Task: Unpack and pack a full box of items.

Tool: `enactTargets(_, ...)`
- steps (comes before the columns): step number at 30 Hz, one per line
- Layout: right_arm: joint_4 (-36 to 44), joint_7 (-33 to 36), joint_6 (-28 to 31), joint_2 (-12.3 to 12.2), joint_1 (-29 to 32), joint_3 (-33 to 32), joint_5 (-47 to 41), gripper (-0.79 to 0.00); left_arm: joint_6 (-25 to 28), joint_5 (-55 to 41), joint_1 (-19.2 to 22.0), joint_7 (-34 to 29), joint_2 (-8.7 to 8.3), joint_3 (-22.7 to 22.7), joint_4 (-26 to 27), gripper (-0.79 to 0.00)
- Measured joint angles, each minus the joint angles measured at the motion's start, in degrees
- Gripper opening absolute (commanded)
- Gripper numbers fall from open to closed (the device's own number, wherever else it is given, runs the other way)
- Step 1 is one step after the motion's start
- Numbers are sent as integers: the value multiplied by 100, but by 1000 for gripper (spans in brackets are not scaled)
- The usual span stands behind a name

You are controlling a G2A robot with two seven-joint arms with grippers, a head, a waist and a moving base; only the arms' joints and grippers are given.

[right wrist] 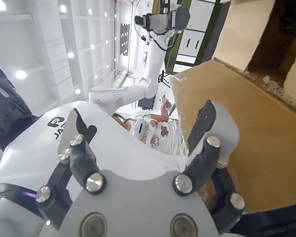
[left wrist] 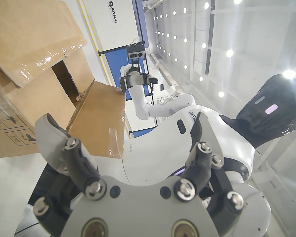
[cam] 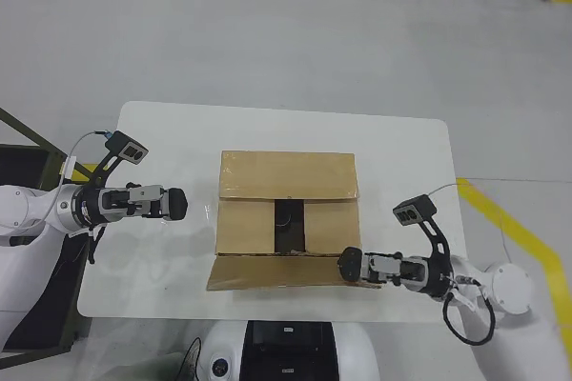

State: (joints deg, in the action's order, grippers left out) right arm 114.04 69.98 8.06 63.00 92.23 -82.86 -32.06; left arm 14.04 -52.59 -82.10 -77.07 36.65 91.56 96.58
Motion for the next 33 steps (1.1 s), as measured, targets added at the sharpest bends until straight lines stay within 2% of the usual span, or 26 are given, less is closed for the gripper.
enactTargets(6,157,123,-207,-29,174,291,244,0,0,0,0,0,0,0,0,0)
enactTargets(19,107,215,-232,-84,509,999,940,0,0,0,0,0,0,0,0,0)
enactTargets(33,-136,-495,168,-131,552,1440,2170,0,0,0,0,0,0,0,0,0)
